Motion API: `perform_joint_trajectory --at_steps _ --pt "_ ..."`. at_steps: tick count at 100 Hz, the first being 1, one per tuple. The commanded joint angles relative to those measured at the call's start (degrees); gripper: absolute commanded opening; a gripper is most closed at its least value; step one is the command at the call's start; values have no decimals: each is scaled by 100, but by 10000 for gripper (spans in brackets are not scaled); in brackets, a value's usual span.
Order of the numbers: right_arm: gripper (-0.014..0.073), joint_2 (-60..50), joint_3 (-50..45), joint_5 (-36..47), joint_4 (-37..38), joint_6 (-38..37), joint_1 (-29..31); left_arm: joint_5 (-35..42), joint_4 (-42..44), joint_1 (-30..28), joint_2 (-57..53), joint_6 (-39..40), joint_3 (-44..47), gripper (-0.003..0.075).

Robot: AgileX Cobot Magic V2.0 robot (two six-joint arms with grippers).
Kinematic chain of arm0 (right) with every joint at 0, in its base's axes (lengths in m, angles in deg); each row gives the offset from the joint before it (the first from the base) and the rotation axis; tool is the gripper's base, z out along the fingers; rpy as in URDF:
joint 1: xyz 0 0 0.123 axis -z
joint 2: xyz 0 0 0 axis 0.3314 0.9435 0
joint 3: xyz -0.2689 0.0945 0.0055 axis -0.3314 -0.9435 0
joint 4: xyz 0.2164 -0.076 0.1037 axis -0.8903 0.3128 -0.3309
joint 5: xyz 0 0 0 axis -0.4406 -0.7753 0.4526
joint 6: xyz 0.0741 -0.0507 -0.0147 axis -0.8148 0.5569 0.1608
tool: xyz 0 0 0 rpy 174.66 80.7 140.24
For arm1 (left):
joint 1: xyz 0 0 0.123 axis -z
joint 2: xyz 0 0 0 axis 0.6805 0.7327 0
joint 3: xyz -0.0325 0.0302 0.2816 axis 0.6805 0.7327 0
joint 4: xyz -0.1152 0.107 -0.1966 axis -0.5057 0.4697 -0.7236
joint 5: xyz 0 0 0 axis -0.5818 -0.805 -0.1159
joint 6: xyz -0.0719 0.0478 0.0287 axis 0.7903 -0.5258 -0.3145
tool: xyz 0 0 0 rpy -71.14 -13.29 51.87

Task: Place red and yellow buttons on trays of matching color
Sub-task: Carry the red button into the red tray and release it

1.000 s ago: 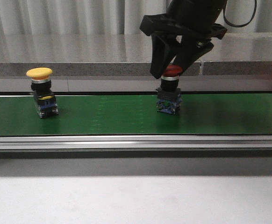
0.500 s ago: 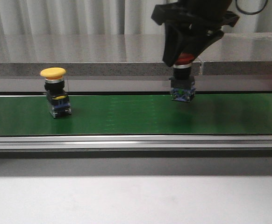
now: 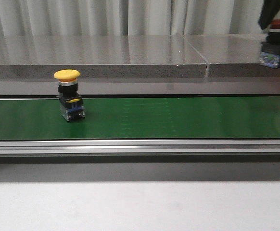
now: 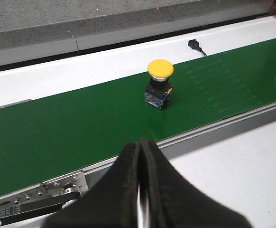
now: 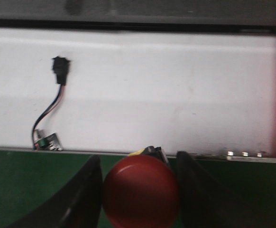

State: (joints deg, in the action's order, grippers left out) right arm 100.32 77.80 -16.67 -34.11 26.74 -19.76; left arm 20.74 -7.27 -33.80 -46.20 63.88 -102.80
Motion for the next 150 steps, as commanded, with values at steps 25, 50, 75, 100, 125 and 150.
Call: perform_joint_trajectory --at_steps 25,50,75,100,125,150 --pt "192 -175 190 511 25 -138 1318 358 -167 44 32 43 -142 -21" --pt "192 192 178 665 20 -140 2081 358 -167 44 32 43 -142 -21" --pt "192 558 98 829 -249 -144 2474 358 -167 44 32 43 -142 -21" --pt "192 680 -415 1418 -277 -144 2488 358 -167 44 32 43 -142 -21" --pt "192 941 -650 1450 -348 -144 2488 358 -167 44 32 43 -142 -21" --pt "393 985 -650 1416 -354 -144 2488 358 -167 44 32 43 -142 -21"
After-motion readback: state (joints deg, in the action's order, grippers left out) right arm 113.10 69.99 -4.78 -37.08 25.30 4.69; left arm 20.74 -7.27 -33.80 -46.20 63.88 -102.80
